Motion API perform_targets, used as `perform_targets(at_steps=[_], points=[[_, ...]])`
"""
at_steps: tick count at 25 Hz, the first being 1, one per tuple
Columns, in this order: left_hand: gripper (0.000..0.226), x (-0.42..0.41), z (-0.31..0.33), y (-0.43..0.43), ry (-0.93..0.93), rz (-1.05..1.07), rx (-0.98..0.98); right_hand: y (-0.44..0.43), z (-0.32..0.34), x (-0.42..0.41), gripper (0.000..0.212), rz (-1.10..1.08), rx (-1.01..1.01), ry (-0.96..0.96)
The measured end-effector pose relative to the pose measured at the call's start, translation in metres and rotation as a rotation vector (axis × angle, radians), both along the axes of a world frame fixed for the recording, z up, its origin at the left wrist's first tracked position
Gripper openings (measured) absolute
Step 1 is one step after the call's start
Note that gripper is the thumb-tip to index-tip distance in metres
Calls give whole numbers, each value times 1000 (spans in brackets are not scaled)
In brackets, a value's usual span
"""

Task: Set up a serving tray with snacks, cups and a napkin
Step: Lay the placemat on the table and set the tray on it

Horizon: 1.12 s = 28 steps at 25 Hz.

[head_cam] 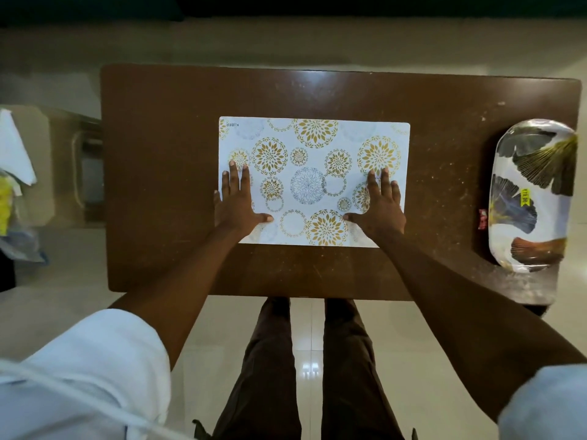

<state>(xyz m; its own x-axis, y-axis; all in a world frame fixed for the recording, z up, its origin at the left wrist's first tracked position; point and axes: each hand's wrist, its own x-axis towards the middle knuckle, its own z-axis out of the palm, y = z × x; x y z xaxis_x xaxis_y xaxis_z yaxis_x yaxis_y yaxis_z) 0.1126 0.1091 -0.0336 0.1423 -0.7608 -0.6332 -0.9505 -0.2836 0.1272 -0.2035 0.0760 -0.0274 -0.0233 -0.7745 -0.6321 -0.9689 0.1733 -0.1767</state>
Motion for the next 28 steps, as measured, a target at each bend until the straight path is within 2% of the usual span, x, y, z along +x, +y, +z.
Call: perform_targets(at_steps=[28], points=[[139, 0, 4, -4, 9, 19, -4, -6, 1, 2, 123, 14, -19, 20]])
